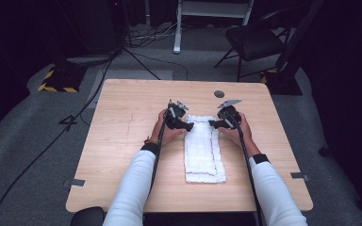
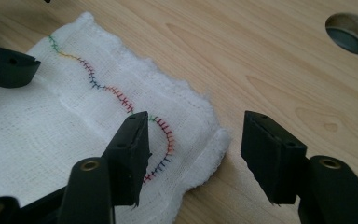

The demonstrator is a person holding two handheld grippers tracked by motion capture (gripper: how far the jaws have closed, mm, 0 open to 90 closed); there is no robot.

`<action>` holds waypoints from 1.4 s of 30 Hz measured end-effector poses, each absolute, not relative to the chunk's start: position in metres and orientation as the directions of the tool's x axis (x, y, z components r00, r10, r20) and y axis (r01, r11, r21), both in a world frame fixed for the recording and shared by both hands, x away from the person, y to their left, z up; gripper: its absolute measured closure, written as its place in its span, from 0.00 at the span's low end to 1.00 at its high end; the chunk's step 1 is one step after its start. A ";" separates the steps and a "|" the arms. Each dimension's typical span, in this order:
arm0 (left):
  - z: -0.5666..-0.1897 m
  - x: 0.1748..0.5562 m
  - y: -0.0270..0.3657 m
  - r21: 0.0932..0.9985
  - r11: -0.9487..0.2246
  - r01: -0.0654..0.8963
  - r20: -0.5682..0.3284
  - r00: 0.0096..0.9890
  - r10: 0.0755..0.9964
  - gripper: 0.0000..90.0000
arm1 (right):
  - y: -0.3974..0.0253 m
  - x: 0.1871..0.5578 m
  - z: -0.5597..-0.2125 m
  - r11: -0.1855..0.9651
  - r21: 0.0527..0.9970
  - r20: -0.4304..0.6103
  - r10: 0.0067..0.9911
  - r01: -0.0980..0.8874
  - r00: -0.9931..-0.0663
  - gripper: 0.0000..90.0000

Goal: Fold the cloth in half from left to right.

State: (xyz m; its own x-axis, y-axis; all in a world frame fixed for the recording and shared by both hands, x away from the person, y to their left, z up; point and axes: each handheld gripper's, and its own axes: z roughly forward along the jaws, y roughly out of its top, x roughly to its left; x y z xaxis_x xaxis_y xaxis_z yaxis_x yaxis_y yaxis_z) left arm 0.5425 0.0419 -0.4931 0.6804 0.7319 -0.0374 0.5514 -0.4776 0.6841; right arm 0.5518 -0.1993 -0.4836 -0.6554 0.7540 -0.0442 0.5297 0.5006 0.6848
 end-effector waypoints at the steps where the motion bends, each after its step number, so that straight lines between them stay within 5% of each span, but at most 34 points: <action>1: -0.495 0.544 0.041 0.673 -0.490 0.554 -0.037 0.687 0.726 0.21 | -0.199 0.556 -0.486 0.513 0.660 -0.044 0.756 0.549 -0.653 0.46; 11: -0.498 0.550 0.042 0.670 -0.489 0.559 -0.060 0.696 0.715 0.17 | -0.205 0.561 -0.489 0.488 0.668 0.040 0.730 0.562 -0.682 0.58; 12: -0.497 0.550 0.042 0.668 -0.499 0.552 -0.067 0.713 0.698 0.22 | -0.203 0.560 -0.488 0.498 0.666 0.048 0.715 0.556 -0.698 0.68; 14: -0.496 0.549 0.043 0.668 -0.509 0.543 -0.070 0.727 0.683 0.26 | -0.202 0.560 -0.488 0.504 0.663 0.049 0.709 0.554 -0.704 0.72; 16: -0.493 0.549 0.042 0.669 -0.516 0.535 -0.084 0.744 0.663 0.48 | -0.199 0.558 -0.487 0.511 0.659 0.054 0.700 0.553 -0.712 0.81; 23: -0.493 0.549 0.042 0.669 -0.512 0.539 -0.145 0.770 0.621 0.83 | -0.197 0.555 -0.487 0.523 0.661 0.044 0.688 0.538 -0.724 0.92; 42: -0.478 0.553 0.034 0.663 -0.591 0.460 -0.008 0.793 0.609 0.92 | -0.198 0.554 -0.478 0.498 0.714 -0.014 0.712 0.492 -0.702 0.95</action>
